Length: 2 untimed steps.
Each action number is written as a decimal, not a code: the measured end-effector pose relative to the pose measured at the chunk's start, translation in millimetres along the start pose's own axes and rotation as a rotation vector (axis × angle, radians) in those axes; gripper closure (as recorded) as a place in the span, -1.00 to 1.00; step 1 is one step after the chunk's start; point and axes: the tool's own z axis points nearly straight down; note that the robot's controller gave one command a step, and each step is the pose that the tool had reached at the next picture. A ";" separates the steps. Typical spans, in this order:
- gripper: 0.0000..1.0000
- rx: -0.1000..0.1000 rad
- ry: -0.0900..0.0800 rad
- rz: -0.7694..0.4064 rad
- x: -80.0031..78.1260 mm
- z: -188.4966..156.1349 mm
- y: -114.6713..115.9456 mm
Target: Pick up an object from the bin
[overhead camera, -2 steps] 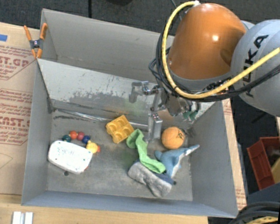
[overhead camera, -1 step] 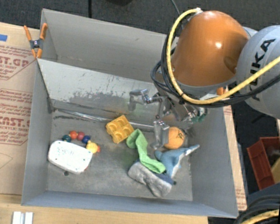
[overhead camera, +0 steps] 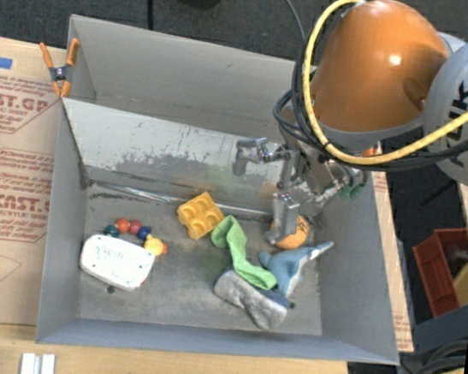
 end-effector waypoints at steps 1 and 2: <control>-1.00 0.002 -0.009 0.180 -5.6 -19.5 -3.0; -1.00 0.001 -0.004 0.022 -4.1 14.6 1.5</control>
Offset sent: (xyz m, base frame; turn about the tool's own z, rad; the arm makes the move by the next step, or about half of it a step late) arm -0.0048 0.0115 -0.0679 -0.3401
